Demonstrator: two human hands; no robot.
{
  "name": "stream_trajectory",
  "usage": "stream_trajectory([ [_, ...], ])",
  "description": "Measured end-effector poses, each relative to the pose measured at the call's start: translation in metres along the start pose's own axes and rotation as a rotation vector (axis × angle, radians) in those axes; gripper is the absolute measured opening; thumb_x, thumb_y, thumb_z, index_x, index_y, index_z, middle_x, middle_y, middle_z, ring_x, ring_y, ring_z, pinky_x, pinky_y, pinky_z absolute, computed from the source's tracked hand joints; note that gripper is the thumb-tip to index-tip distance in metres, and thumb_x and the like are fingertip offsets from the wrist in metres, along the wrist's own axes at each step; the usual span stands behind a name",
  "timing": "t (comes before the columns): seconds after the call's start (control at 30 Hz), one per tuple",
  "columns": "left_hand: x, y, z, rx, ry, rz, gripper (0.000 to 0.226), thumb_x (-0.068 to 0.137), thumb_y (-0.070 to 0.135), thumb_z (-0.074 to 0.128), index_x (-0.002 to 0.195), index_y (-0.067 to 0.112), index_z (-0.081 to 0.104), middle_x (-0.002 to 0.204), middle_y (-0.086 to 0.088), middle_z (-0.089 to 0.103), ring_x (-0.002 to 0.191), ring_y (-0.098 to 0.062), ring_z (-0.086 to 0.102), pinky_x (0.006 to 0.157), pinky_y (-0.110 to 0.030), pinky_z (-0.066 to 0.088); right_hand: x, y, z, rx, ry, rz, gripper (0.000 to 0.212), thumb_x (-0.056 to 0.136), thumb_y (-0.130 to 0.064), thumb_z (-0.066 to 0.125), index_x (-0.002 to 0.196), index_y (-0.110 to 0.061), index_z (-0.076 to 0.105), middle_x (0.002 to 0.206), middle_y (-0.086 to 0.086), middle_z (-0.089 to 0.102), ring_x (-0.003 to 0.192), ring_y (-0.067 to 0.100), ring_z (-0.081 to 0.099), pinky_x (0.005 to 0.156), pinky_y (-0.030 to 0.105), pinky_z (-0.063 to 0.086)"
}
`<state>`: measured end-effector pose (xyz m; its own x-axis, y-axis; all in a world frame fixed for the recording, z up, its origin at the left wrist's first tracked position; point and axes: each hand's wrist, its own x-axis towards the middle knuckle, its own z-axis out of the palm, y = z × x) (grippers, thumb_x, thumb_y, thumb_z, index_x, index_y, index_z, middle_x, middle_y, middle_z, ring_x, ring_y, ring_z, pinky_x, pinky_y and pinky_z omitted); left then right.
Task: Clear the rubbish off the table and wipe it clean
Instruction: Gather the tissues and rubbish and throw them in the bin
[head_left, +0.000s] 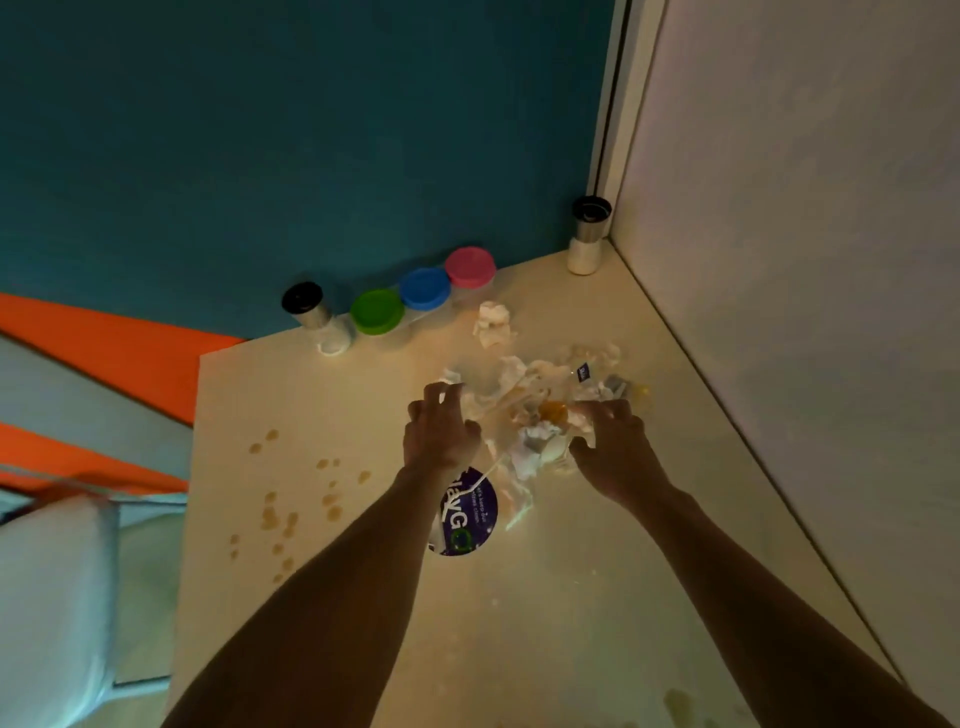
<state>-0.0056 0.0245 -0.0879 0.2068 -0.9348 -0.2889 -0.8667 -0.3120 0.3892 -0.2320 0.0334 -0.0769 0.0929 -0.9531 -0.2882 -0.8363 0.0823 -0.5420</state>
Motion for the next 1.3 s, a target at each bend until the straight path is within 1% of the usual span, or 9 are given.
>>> stream_trajectory([
  [0.27,0.060,0.016,0.012,0.056,-0.036,-0.171,0.063,0.096,0.026,0.051,0.152,0.037,0.025,0.161,-0.003,0.015,0.133,-0.039,0.038,0.096,-0.049,0.047,0.098,0.002,-0.020,-0.039,0.069,-0.054,0.044,0.087,-0.025,0.060,0.131,-0.023,0.055,0.134,0.011,0.043,0.122,0.039,0.042,0.098,0.047,0.044],
  [0.37,0.070,0.013,0.022,0.061,-0.026,-0.193,0.053,0.098,0.025,0.050,0.148,0.031,0.038,0.153,-0.007,0.032,0.129,-0.036,0.043,0.096,-0.046,0.048,0.128,0.008,-0.026,-0.069,0.066,-0.030,0.042,0.090,-0.028,0.058,0.132,-0.025,0.053,0.138,0.009,0.039,0.126,0.037,0.039,0.097,0.048,0.045],
  [0.5,0.081,0.011,0.027,0.079,0.089,-0.152,0.030,0.093,0.013,0.055,0.120,0.023,0.066,0.123,-0.009,0.056,0.112,-0.030,0.057,0.086,-0.040,0.054,0.154,0.015,-0.023,-0.087,-0.003,0.019,0.048,0.093,-0.037,0.054,0.139,-0.029,0.046,0.145,0.007,0.034,0.132,0.037,0.034,0.099,0.050,0.043],
  [0.63,0.113,0.034,0.019,0.054,0.216,0.030,0.035,0.094,0.007,0.053,0.123,0.022,0.066,0.121,-0.010,0.058,0.108,-0.030,0.058,0.087,-0.041,0.056,0.166,0.020,-0.015,-0.104,-0.096,-0.010,0.058,0.090,-0.048,0.059,0.144,-0.032,0.041,0.148,0.007,0.030,0.132,0.038,0.034,0.100,0.049,0.043],
  [0.8,0.153,0.067,0.016,0.205,0.173,0.163,0.060,0.093,0.004,0.052,0.144,0.033,0.046,0.140,-0.006,0.044,0.122,-0.030,0.047,0.089,-0.043,0.056,0.170,0.027,-0.011,-0.272,-0.064,-0.064,0.058,0.088,-0.039,0.061,0.142,-0.035,0.042,0.143,0.004,0.039,0.124,0.034,0.040,0.092,0.044,0.045],
  [0.93,0.171,0.070,0.025,0.274,0.023,0.137,0.075,0.089,0.007,0.060,0.153,0.030,0.029,0.152,-0.004,0.025,0.126,-0.032,0.043,0.090,-0.043,0.056,0.176,0.030,-0.012,-0.229,-0.065,-0.087,0.054,0.087,-0.027,0.061,0.139,-0.034,0.047,0.130,0.005,0.049,0.115,0.032,0.045,0.088,0.041,0.047],
  [1.03,0.174,0.070,0.032,0.279,0.040,0.128,0.070,0.092,0.014,0.064,0.152,0.024,0.030,0.150,-0.007,0.024,0.122,-0.031,0.049,0.090,-0.043,0.056,0.178,0.032,-0.011,-0.166,-0.105,-0.082,0.049,0.086,-0.020,0.060,0.133,-0.031,0.054,0.121,0.007,0.052,0.110,0.032,0.049,0.087,0.040,0.048],
  [1.17,0.179,0.067,0.032,0.257,0.112,0.112,0.054,0.091,0.015,0.069,0.138,0.012,0.043,0.137,-0.014,0.033,0.109,-0.030,0.060,0.089,-0.042,0.058,0.179,0.036,-0.006,-0.071,-0.118,-0.087,0.034,0.081,-0.011,0.059,0.112,-0.022,0.068,0.107,0.008,0.058,0.105,0.031,0.055,0.089,0.034,0.044],
  [1.3,0.181,0.064,0.032,0.277,0.079,0.121,0.049,0.091,0.014,0.067,0.134,0.006,0.044,0.138,-0.015,0.034,0.103,-0.031,0.062,0.088,-0.040,0.057,0.177,0.035,-0.009,0.093,-0.105,-0.010,0.022,0.082,-0.007,0.060,0.099,-0.017,0.070,0.102,0.004,0.054,0.096,0.027,0.059,0.087,0.031,0.044],
])
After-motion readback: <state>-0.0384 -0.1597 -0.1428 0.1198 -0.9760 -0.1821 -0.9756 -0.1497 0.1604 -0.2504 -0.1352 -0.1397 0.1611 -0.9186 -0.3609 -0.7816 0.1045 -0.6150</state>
